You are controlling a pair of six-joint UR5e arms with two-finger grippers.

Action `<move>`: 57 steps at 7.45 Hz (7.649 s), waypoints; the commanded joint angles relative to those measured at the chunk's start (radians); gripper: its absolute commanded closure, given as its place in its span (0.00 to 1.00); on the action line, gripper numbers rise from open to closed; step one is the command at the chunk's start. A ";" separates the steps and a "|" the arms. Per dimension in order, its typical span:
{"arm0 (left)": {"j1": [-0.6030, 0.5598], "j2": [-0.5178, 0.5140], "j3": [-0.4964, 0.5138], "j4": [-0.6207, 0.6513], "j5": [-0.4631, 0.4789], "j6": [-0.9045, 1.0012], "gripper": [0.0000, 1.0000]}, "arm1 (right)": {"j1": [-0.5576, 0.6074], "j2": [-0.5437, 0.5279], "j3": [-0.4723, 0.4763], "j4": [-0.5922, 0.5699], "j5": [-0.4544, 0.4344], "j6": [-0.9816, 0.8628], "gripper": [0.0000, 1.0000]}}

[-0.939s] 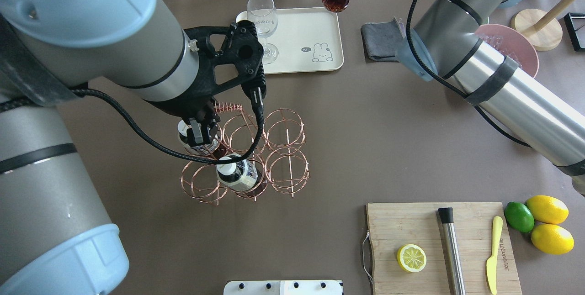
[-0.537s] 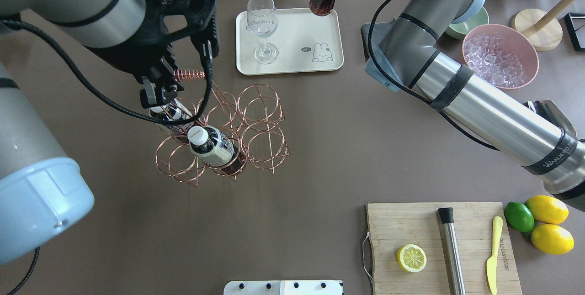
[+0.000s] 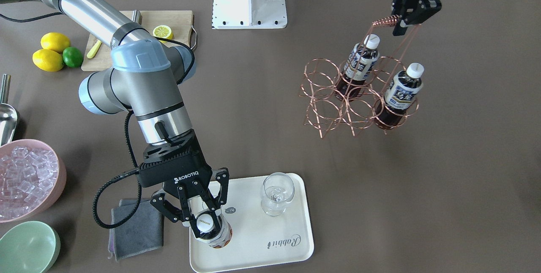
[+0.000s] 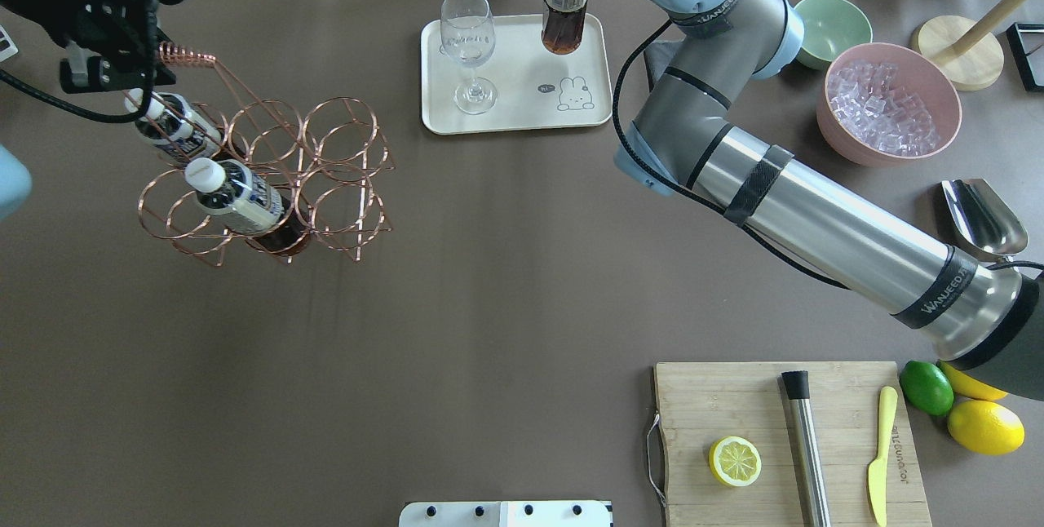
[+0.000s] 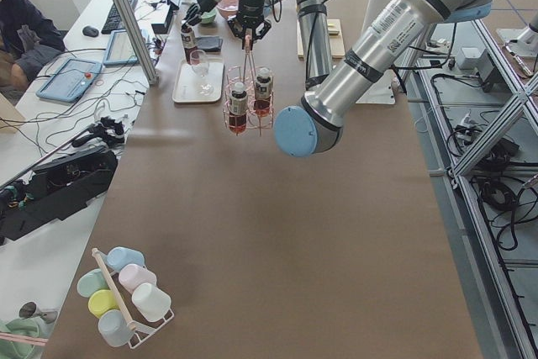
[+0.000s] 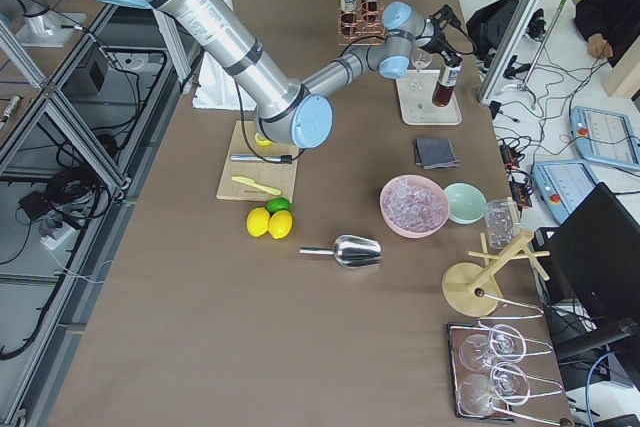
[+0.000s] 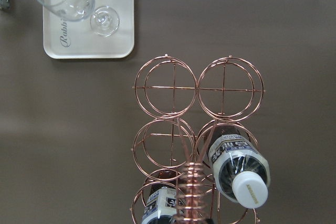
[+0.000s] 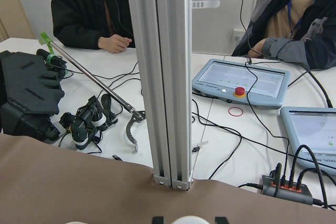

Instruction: Take tea from basket to plate

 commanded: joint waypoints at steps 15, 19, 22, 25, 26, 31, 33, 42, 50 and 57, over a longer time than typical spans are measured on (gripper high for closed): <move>-0.550 0.433 0.612 -0.627 -0.138 0.785 1.00 | -0.035 -0.043 0.002 0.069 -0.048 0.003 0.01; -0.538 0.409 0.678 -0.670 -0.137 0.715 1.00 | 0.068 -0.224 0.464 -0.362 0.108 -0.018 0.00; -0.520 0.376 0.682 -0.660 -0.140 0.603 1.00 | 0.228 -0.440 0.728 -0.681 0.330 -0.046 0.00; -0.494 0.350 0.646 -0.601 -0.141 0.503 1.00 | 0.408 -0.611 0.739 -0.907 0.477 -0.484 0.00; -0.478 0.361 0.606 -0.576 -0.141 0.472 1.00 | 0.491 -0.624 0.737 -1.028 0.501 -0.684 0.00; -0.445 0.393 0.567 -0.548 -0.187 0.440 1.00 | 0.771 -0.814 0.461 -1.060 0.855 -0.994 0.00; -0.445 0.422 0.511 -0.548 -0.187 0.385 1.00 | 0.775 -0.835 0.334 -0.904 0.922 -0.993 0.00; -0.481 0.436 0.550 -0.542 -0.187 0.385 0.02 | 0.775 -0.886 0.332 -0.894 0.922 -0.989 0.00; -0.635 0.504 0.682 -0.544 -0.311 0.056 0.02 | 0.769 -0.885 0.338 -0.891 0.913 -0.991 0.00; -0.633 0.637 0.676 -0.552 -0.479 -0.615 0.02 | 0.766 -0.885 0.338 -0.893 0.911 -0.991 0.00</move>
